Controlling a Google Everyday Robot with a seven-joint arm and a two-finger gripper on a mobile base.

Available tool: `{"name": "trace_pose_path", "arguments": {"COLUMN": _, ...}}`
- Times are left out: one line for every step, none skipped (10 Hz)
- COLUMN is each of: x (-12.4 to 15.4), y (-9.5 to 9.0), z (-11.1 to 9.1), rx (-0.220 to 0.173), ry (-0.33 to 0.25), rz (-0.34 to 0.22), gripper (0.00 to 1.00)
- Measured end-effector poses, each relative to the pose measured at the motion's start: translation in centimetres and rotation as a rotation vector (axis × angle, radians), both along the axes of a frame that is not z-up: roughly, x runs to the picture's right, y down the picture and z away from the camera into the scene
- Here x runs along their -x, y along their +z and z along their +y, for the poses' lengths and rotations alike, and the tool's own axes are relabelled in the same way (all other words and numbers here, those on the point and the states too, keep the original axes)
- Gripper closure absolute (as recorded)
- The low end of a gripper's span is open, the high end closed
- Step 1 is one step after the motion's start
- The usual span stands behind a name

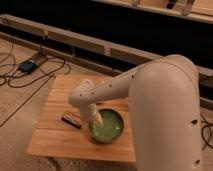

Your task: Drag the ceramic bowl in a circle

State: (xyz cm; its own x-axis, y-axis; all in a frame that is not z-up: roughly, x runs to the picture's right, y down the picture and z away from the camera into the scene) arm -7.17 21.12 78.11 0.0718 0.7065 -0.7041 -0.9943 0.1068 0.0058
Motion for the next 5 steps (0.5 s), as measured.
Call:
{"name": "trace_pose_path", "arguments": {"x": 0.1, "y": 0.2, "z": 0.7, "rx": 0.011, "ry": -0.003, "rz": -0.003, "gripper": 0.35}}
{"name": "trace_pose_path", "arguments": {"x": 0.1, "y": 0.4, "z": 1.4, "rx": 0.024, "ry": -0.006, "rz": -0.004, "gripper": 0.36}}
{"name": "trace_pose_path", "arguments": {"x": 0.1, "y": 0.6, "z": 1.9, "rx": 0.032, "ry": -0.008, "rz": -0.005, "gripper": 0.42}}
{"name": "trace_pose_path", "arguments": {"x": 0.0, "y": 0.7, "z": 2.3, "rx": 0.042, "ry": -0.013, "rz": -0.008, "gripper": 0.52}}
{"name": "trace_pose_path", "arguments": {"x": -0.2, "y": 0.7, "z": 2.8, "rx": 0.053, "ry": -0.014, "rz": -0.011, "gripper": 0.62}}
